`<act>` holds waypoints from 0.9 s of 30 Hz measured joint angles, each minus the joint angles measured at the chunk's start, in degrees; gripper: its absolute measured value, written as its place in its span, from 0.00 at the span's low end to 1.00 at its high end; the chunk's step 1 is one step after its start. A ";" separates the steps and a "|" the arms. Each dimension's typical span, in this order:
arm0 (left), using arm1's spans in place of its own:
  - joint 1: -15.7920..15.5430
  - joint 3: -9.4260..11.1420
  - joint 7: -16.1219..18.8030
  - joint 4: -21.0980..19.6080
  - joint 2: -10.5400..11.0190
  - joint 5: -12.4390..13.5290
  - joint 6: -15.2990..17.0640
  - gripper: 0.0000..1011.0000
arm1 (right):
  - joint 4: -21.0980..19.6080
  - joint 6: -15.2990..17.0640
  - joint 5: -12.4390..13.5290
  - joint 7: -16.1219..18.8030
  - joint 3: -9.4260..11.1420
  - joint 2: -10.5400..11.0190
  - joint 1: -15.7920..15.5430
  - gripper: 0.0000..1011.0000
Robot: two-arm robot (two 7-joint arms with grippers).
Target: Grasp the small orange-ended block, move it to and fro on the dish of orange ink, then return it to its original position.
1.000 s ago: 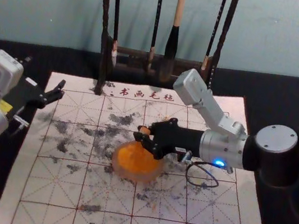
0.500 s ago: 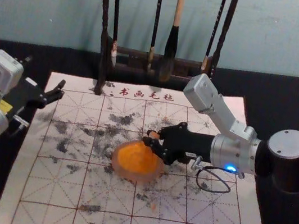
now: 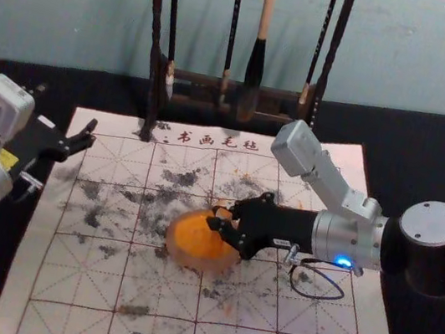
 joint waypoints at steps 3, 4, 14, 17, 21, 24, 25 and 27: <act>0.00 0.00 0.00 0.00 0.00 0.00 0.00 0.99 | -0.05 -0.04 0.10 0.18 -0.36 -0.17 0.03 0.11; 0.01 0.00 0.00 0.00 0.00 0.00 0.00 0.99 | -0.04 -0.06 0.10 0.22 -0.47 -0.26 0.07 0.11; 0.00 0.00 0.00 0.00 0.00 0.00 0.00 0.99 | 1.10 -0.25 0.08 0.51 -1.75 -1.83 1.10 0.11; 0.00 0.00 0.00 0.00 0.00 0.00 0.00 0.99 | 1.91 -0.29 -0.01 0.48 -2.06 -2.57 1.59 0.11; 0.00 0.00 0.00 0.00 0.00 0.00 0.00 0.99 | 3.06 -0.38 -0.23 0.32 -2.34 -3.50 2.24 0.11; 0.00 0.00 0.00 0.00 0.00 0.00 0.00 0.99 | 4.46 -0.46 -0.45 -0.21 -2.42 -4.44 2.93 0.11; 0.00 0.00 0.00 0.00 0.00 0.00 0.00 0.99 | 4.70 -0.46 -0.51 -0.36 -2.42 -4.59 3.04 0.11; 0.00 0.00 0.00 0.00 0.00 0.00 0.00 0.99 | 5.32 -0.47 -0.67 -0.72 -2.32 -4.96 3.31 0.11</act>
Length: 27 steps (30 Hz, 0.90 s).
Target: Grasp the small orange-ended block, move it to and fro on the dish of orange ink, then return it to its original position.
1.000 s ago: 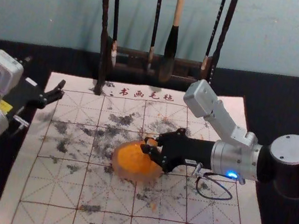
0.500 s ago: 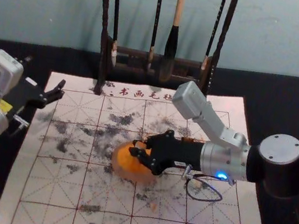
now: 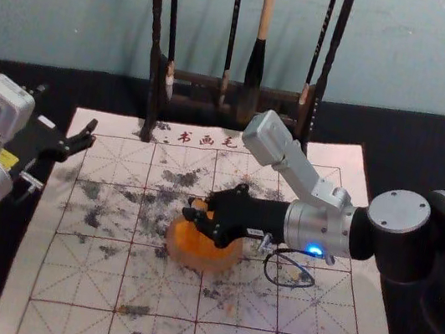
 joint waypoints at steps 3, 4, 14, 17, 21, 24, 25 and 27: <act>0.00 0.00 0.00 0.00 0.00 0.00 0.00 0.99 | 0.56 0.01 -0.14 -0.31 0.21 -0.25 0.21 0.11; 0.00 0.00 0.00 0.00 0.00 0.00 0.00 0.99 | 0.69 0.02 -0.17 -0.41 0.27 -0.30 0.26 0.11; 0.00 0.00 0.00 0.00 0.00 0.00 0.00 0.99 | 0.98 0.18 -0.60 -1.11 1.43 0.20 0.14 0.11; 0.00 0.00 0.00 0.00 0.00 0.00 0.00 0.99 | 0.54 0.25 -0.68 -1.12 1.69 0.71 -0.11 0.11; 0.00 0.00 0.00 0.00 0.00 0.00 0.00 0.99 | -0.28 0.40 -0.80 -1.24 2.17 1.57 -0.59 0.11; 0.00 0.00 0.00 0.00 0.00 0.00 0.00 0.99 | -1.00 0.54 -0.81 -1.29 2.51 2.22 -0.98 0.11; 0.00 0.00 0.00 0.00 0.00 0.00 0.00 0.99 | -1.00 0.54 -0.81 -1.29 2.51 2.22 -0.98 0.11; 0.00 0.00 0.00 0.00 0.00 0.00 0.00 0.99 | -1.64 0.61 -0.81 -1.29 2.82 2.79 -1.38 0.11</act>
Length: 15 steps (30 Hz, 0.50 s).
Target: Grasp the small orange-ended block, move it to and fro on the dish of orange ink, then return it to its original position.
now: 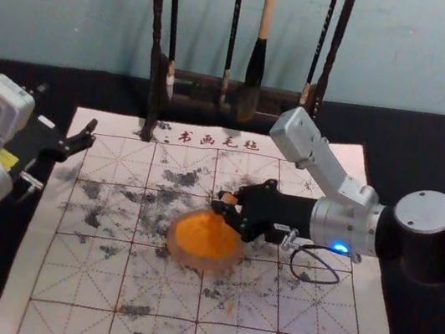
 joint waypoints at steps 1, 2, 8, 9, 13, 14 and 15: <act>0.00 0.00 0.00 0.00 0.00 0.00 0.00 0.99 | -0.17 0.03 0.01 0.01 0.06 0.13 -0.11 0.11; 0.00 0.00 0.00 0.00 0.00 0.00 0.00 0.99 | -0.35 0.04 0.04 0.01 0.13 0.26 -0.22 0.11; 0.00 0.00 0.00 0.00 0.00 0.00 0.00 0.99 | -1.74 0.29 0.31 0.08 0.52 1.09 -1.09 0.11; 0.00 0.00 0.00 0.00 0.00 0.00 0.00 0.99 | -2.04 0.40 0.44 0.10 0.59 1.23 -1.26 0.11; 0.00 0.00 0.00 0.00 0.00 0.00 0.00 0.99 | -2.74 0.50 0.74 0.19 0.69 1.57 -1.59 0.11; 0.00 0.00 0.00 0.00 0.00 0.00 0.00 0.99 | -2.86 0.51 0.78 0.22 0.69 1.64 -1.63 0.11; 0.00 0.00 0.00 0.00 0.00 0.00 0.00 0.99 | -3.06 0.51 0.84 0.27 0.69 1.75 -1.71 0.11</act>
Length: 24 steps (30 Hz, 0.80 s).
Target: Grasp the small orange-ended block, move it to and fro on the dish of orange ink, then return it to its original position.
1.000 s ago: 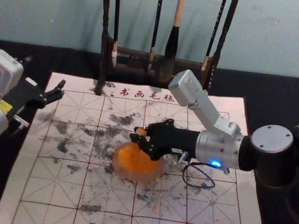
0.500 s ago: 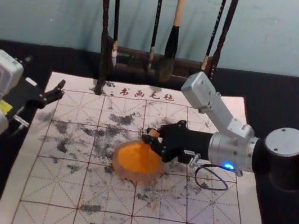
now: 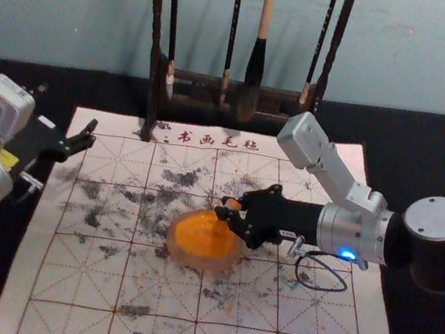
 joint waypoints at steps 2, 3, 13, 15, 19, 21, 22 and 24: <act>0.00 0.00 0.00 0.00 0.00 0.00 0.00 0.99 | -0.43 0.00 0.10 0.28 -0.01 0.25 -0.17 0.11; 0.00 0.00 0.00 0.00 0.00 0.00 0.00 0.99 | -0.60 0.00 0.12 0.35 -0.03 0.36 -0.22 0.11; 0.00 0.00 0.00 0.00 0.00 0.00 0.00 0.99 | -1.75 0.21 0.09 0.83 -0.64 1.38 -0.71 0.11; 0.00 0.00 0.00 0.00 0.00 0.00 0.00 0.99 | -2.08 0.22 0.10 1.06 -0.80 1.57 -0.83 0.11; 0.00 0.00 0.00 0.00 0.00 0.00 0.00 0.99 | -2.47 0.21 0.22 1.41 -1.05 1.71 -0.99 0.11; 0.00 0.00 0.00 0.00 0.00 0.00 0.00 0.99 | -2.57 0.17 0.32 1.55 -1.19 1.68 -1.04 0.11; 0.00 0.00 0.00 0.00 0.00 0.00 0.00 0.99 | -2.58 0.15 0.35 1.59 -1.25 1.64 -1.04 0.11; 0.00 0.00 0.00 0.00 0.00 0.00 0.00 0.99 | -2.60 0.11 0.42 1.66 -1.39 1.56 -1.04 0.11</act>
